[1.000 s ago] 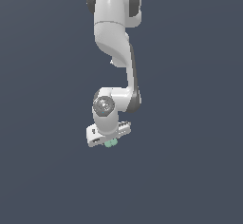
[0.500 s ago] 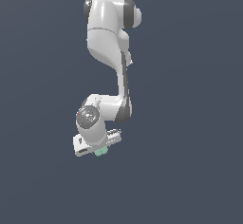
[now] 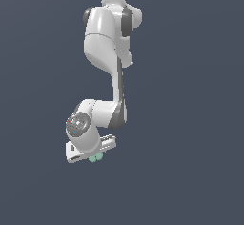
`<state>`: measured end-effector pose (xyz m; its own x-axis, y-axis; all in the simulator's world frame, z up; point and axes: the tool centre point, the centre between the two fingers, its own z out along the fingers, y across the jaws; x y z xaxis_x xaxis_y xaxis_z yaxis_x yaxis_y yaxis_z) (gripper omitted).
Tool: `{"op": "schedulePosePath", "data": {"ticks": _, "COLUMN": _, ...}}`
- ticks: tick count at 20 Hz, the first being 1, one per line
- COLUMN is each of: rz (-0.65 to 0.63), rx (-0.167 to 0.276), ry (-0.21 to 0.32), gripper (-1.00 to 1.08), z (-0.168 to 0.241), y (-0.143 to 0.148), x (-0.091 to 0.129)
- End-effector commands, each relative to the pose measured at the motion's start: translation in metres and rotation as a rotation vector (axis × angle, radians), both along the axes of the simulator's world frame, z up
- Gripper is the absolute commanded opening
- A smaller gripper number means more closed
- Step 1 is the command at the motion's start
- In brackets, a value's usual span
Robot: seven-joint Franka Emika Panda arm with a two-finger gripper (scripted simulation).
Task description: Pick up the object and move it to a goal position.
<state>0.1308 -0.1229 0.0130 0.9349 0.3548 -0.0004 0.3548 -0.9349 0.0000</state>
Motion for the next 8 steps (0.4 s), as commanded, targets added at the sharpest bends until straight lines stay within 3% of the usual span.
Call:
{"op": "schedulePosePath", "data": {"ticks": 1, "rz": 0.000, "rx": 0.000, "ry": 0.000, "gripper": -1.00, "z": 0.0001, "y": -0.0028, "x": 0.0034}}
{"op": "schedulePosePath", "data": {"ticks": 8, "rz": 0.000, "rx": 0.000, "ry": 0.000, "gripper": -1.00, "z": 0.0004, "y": -0.0062, "x": 0.0066}}
